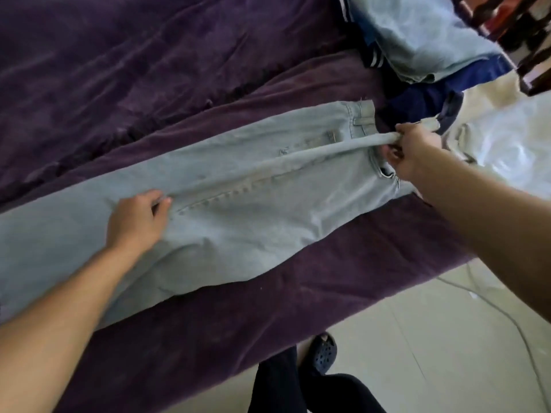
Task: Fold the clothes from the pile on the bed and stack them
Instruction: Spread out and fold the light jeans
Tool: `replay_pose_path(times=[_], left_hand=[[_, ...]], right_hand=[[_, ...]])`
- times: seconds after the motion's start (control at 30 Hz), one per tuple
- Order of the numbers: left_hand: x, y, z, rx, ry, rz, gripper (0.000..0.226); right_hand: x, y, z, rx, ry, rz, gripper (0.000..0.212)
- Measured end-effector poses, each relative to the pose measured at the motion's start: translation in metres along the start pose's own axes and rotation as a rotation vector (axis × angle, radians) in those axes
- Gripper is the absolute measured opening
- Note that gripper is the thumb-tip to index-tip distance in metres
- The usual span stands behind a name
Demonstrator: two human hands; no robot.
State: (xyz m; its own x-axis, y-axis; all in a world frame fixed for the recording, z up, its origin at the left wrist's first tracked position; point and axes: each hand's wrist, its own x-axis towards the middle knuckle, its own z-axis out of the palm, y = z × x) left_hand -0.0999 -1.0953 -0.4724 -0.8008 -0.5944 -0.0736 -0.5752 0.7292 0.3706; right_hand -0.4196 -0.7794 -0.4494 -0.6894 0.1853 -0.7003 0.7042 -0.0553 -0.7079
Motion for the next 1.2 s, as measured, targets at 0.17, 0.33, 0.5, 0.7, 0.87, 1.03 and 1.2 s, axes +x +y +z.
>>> replay_pose_path(times=[0.17, 0.33, 0.5, 0.7, 0.87, 1.03, 1.2], left_hand=[[0.109, -0.023, 0.011, 0.072, -0.016, -0.044, 0.026], [0.154, -0.044, 0.055, 0.042, -0.049, -0.192, 0.02], [0.108, -0.043, 0.077, 0.07, -0.008, -0.237, 0.029], [0.009, -0.072, 0.046, 0.087, 0.1, -0.338, 0.029], [-0.085, -0.12, 0.016, 0.219, -0.056, -0.702, 0.047], [-0.13, -0.164, 0.0, 0.28, -0.228, -0.891, 0.083], [-0.145, -0.209, 0.012, 0.537, -0.281, -0.628, 0.098]], right_hand=[[0.029, -0.019, 0.076, 0.014, 0.012, -0.014, 0.009], [0.052, -0.002, 0.118, -0.019, -0.081, 0.002, 0.019], [0.033, 0.043, 0.125, -0.26, -0.099, -0.098, 0.013], [-0.02, 0.105, 0.144, -0.748, -0.415, -0.245, 0.014], [-0.064, 0.154, 0.172, -1.245, -0.688, -0.572, 0.027], [-0.108, 0.194, 0.202, -1.443, -0.851, -0.903, 0.038], [-0.144, 0.24, 0.227, -1.521, -0.95, -1.106, 0.031]])
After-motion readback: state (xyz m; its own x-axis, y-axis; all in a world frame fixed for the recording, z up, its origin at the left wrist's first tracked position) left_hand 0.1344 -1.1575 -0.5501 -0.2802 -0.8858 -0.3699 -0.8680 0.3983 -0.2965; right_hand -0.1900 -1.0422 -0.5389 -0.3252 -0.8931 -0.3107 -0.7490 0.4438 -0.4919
